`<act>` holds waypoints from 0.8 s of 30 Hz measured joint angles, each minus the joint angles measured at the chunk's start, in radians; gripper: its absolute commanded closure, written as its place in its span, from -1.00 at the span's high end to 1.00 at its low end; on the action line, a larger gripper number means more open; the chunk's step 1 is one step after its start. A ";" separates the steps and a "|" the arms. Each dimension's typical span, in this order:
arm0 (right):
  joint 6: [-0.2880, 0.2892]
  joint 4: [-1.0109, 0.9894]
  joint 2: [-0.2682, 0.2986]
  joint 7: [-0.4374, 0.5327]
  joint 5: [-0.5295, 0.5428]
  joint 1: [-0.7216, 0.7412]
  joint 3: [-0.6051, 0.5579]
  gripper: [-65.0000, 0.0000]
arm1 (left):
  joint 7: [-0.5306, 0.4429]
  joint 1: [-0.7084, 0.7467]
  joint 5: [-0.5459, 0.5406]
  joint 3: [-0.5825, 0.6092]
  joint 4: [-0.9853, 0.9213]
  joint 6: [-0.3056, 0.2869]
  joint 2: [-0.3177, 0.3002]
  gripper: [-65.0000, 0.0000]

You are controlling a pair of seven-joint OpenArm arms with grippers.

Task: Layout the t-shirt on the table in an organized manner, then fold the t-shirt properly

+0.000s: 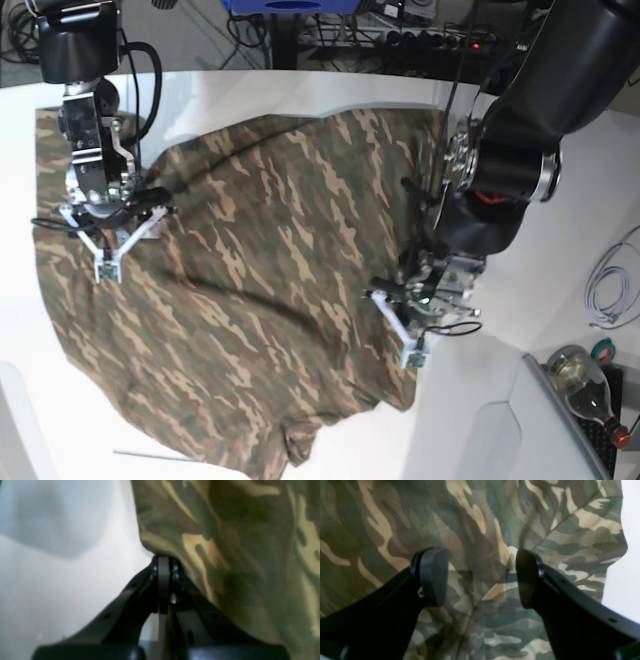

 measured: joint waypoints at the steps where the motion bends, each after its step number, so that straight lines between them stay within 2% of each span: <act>1: 0.001 0.001 0.000 0.003 0.000 -0.001 0.000 0.20 | -0.007 -0.014 -0.001 0.001 -0.010 0.000 0.014 -1.00; 6: 0.000 0.078 0.002 0.000 -0.001 -0.053 0.000 0.20 | -0.040 -0.103 -0.013 -0.009 -0.010 0.000 0.071 -1.00; 9: 0.000 0.179 0.003 -0.008 -0.001 -0.092 0.000 0.20 | -0.018 -0.110 -0.012 -0.010 0.085 0.000 0.081 -1.00; 12: 0.001 0.251 0.009 0.002 0.000 -0.109 -0.003 0.20 | 0.132 0.011 -0.015 -0.011 0.351 0.001 0.070 -1.00; 18: 0.000 0.254 0.020 -0.011 -0.001 -0.156 0.004 0.20 | 0.486 0.393 -0.001 0.002 0.954 0.003 0.042 -1.00; 20: 0.001 0.253 0.016 -0.008 0.001 -0.159 0.003 0.20 | 0.571 0.448 0.000 0.005 1.067 -0.003 0.034 -1.00; 24: 0.000 0.253 0.022 -0.006 0.000 -0.151 0.005 0.20 | 0.647 0.495 0.000 0.033 1.131 0.000 0.011 -1.00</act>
